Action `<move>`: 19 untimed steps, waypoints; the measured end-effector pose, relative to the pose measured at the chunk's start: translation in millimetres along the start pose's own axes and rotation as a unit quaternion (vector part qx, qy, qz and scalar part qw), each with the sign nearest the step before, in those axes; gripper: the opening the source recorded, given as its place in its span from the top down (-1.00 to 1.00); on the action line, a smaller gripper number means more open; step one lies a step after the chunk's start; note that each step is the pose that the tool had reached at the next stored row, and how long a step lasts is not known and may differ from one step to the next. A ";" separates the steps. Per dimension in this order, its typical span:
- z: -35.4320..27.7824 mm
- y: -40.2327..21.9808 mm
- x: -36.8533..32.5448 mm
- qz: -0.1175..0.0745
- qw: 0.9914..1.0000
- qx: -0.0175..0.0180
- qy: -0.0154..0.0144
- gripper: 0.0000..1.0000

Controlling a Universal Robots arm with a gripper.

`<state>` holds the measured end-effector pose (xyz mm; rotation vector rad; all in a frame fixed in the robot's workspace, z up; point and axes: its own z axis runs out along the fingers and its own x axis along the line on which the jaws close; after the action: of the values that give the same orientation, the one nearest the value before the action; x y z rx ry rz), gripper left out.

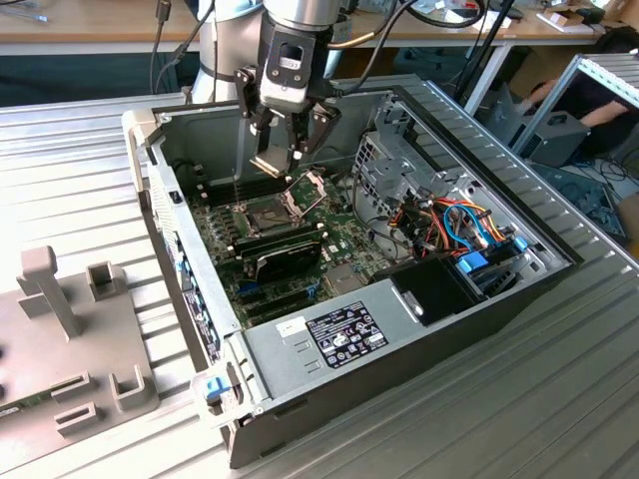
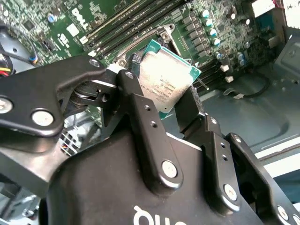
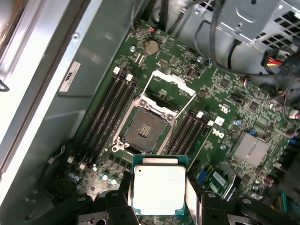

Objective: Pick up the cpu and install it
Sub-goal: 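Place the cpu into insertion slot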

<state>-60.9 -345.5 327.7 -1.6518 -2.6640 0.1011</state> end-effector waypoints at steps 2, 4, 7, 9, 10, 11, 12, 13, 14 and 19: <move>0.4 0.0 0.0 0.019 1.000 0.001 0.001 -0.09; 0.9 0.1 0.0 0.046 0.999 0.001 0.003 -0.09; 1.5 0.1 0.0 0.074 0.997 0.002 0.004 -0.09; 1.8 0.1 0.0 0.091 0.996 0.003 0.005 -0.09; 2.0 0.1 0.1 0.099 0.995 0.003 0.006 -0.09; 2.2 0.1 0.1 0.107 0.994 0.003 0.006 -0.09; 2.4 0.2 0.1 0.117 0.993 0.003 0.007 -0.09; 2.8 0.2 0.1 0.133 0.991 0.004 0.008 -0.09; 3.0 0.2 0.1 0.144 0.990 0.004 0.008 -0.09; 4.1 0.2 0.1 0.189 0.982 0.006 0.011 -0.09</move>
<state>-60.9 -345.5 323.6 -2.1188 -2.2937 0.0972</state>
